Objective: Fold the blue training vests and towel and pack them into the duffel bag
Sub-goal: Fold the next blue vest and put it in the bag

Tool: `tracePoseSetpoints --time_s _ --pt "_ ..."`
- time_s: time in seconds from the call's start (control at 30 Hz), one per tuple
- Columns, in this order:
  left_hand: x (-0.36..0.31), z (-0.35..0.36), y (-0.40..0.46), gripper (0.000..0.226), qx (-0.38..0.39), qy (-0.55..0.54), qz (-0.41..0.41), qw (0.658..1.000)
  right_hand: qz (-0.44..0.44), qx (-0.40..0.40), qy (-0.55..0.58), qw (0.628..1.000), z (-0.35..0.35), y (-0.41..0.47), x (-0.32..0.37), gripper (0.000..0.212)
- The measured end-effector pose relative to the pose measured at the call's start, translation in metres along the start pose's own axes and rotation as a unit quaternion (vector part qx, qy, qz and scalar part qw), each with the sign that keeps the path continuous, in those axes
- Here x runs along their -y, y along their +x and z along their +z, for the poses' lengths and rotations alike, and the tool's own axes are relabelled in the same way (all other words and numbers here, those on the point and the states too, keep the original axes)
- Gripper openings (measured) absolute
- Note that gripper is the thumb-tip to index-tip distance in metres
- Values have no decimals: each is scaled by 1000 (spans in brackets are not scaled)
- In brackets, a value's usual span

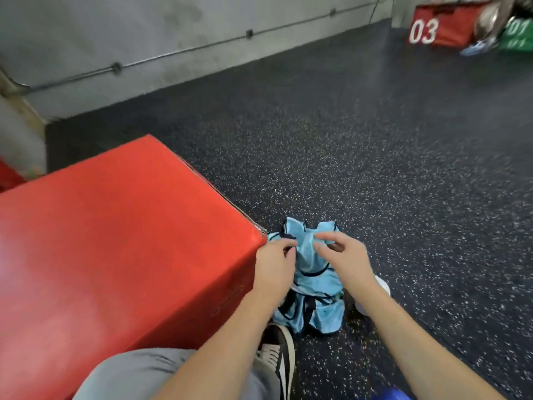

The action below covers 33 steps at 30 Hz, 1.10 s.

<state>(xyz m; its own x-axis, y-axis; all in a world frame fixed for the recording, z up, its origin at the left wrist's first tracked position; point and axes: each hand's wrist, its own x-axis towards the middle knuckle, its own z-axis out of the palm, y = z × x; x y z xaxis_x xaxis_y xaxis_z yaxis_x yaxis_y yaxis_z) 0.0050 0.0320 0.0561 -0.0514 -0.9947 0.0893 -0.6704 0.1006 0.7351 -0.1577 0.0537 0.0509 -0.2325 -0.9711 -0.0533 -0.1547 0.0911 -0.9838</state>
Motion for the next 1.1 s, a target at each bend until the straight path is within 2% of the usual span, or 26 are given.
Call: tracePoseSetpoints --time_s 0.27,0.43,0.7,0.87,1.1 --pt "-67 -134 19 20 -130 -29 42 990 -128 20 9 992 20 4 134 17" --pt "-105 -236 23 19 -223 -52 49 972 -237 56 -9 970 46 2 245 20" --pt "-157 -407 3 21 -360 -20 104 927 -369 95 -37 924 109 -25 416 22" --pt "-179 -514 -29 21 -433 42 133 891 -431 122 -24 894 161 -59 507 24" --pt "-195 -624 -83 18 -513 65 147 843 -507 150 -32 848 229 -109 601 42"
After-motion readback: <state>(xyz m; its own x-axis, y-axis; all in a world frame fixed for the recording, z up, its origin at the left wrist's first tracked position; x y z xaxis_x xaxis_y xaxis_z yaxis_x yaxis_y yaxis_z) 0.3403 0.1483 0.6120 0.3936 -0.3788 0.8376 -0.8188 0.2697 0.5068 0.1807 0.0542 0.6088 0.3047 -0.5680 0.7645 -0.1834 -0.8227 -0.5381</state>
